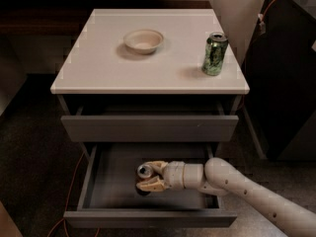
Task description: Place orange can into middle drawer
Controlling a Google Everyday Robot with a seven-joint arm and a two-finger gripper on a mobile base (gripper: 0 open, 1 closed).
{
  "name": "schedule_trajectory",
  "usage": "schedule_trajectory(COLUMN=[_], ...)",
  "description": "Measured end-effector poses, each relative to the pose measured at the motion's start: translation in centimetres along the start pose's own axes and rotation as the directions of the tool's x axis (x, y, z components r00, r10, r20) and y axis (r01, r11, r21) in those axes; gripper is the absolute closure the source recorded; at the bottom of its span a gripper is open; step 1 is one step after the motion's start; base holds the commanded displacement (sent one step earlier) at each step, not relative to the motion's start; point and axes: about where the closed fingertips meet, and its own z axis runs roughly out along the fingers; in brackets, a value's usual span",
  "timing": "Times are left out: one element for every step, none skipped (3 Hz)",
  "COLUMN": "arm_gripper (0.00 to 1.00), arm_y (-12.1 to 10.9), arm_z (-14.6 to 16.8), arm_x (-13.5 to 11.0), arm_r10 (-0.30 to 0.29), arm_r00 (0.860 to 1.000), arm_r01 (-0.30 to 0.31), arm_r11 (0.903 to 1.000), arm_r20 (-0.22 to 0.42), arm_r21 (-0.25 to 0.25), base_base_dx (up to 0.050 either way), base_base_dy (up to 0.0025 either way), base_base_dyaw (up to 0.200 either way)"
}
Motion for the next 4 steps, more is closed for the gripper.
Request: schedule_trajectory(arm_gripper=[1.00, 1.00, 1.00, 0.79], arm_y=[-0.2, -0.6, -1.6, -2.7], arm_z=[1.8, 3.1, 4.2, 5.9], arm_x=[2.1, 4.0, 5.2, 6.0], arm_r10=[0.006, -0.004, -0.028, -0.051], arm_r00=[1.000, 1.000, 0.999, 0.999], arm_r01=[-0.006, 0.004, 0.029, 0.052], arm_r11=[0.9997, 0.9997, 0.9995, 0.9983], arm_r20=[-0.008, 0.000, 0.020, 0.016], arm_r21=[-0.025, -0.025, -0.010, -0.025], base_base_dx=[0.000, 0.000, 0.000, 0.000], base_base_dy=[0.00000, 0.00000, 0.00000, 0.00000], base_base_dyaw=[0.000, 0.000, 0.000, 0.000])
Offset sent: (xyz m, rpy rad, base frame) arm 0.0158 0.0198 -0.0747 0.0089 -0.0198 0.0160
